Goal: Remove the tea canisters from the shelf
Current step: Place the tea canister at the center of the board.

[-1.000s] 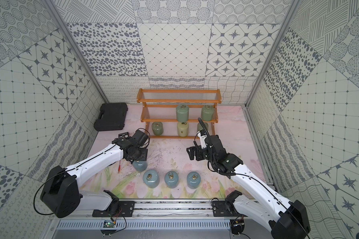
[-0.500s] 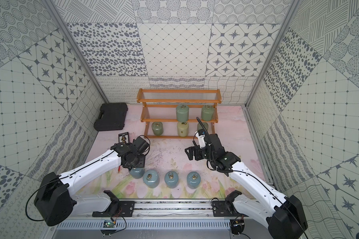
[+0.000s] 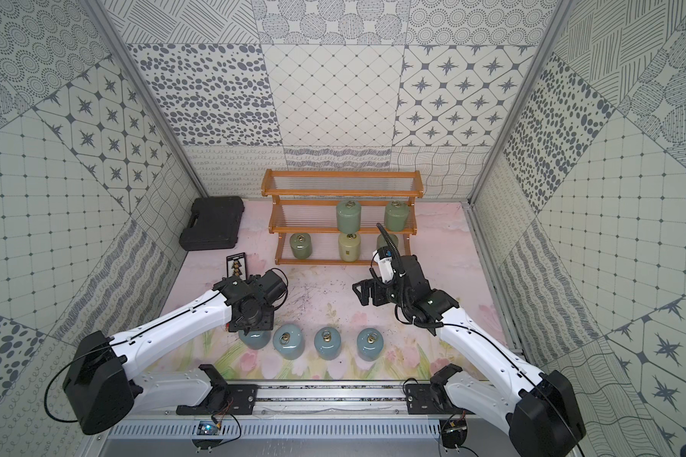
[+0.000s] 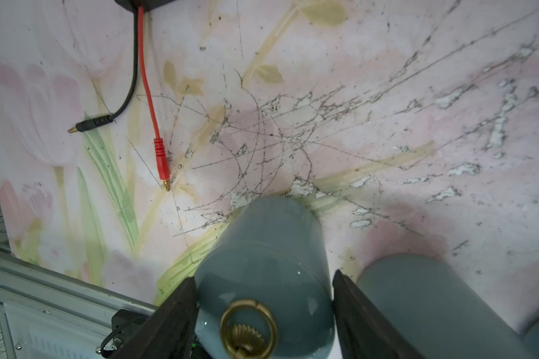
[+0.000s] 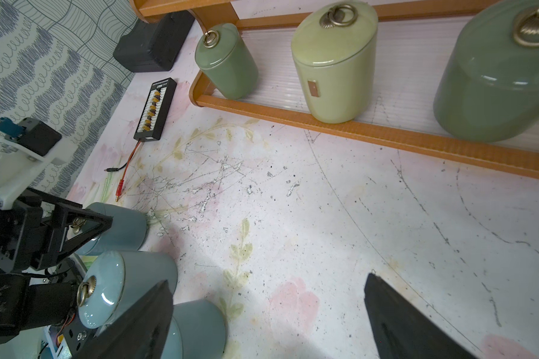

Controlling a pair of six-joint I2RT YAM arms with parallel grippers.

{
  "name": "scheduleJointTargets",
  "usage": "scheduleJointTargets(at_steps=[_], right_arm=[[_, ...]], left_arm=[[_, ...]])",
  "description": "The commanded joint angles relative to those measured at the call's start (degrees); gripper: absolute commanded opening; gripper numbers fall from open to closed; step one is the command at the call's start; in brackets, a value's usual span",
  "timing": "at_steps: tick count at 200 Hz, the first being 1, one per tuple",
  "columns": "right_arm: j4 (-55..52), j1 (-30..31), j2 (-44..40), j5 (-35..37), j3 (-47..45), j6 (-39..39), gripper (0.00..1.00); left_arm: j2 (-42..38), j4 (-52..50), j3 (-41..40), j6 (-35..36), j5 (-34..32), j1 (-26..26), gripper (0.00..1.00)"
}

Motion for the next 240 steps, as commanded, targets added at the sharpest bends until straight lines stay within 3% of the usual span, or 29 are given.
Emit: scheduleJointTargets(at_steps=[1, 68, 123, 152, 206, 240], right_arm=[[2.98, -0.47, 0.59, -1.02, -0.39, -1.11, 1.00], [1.64, -0.90, -0.12, -0.14, 0.05, -1.24, 1.00], [0.40, -1.28, -1.04, 2.73, 2.21, -1.90, 1.00], [1.28, -1.30, -1.99, 6.34, 2.96, -1.60, 1.00], [9.97, -0.77, -2.30, 12.89, 4.45, -4.17, 1.00], [14.23, -0.29, 4.23, 13.13, 9.31, -6.18, 1.00]], left_arm=[[-1.50, -4.93, -0.47, -3.94, -1.46, -0.92, 0.72], [-5.77, -0.82, -1.19, -3.26, -0.84, -1.04, 0.78], [-5.76, 4.46, 5.19, 5.89, -3.73, 0.11, 0.91], [-8.34, 15.01, 5.12, 13.65, -1.50, 4.01, 0.97], [-18.84, 41.73, -5.59, 26.46, 1.93, 8.34, 1.00], [-20.51, 48.36, -9.03, 29.88, 3.18, 9.36, 1.00]])
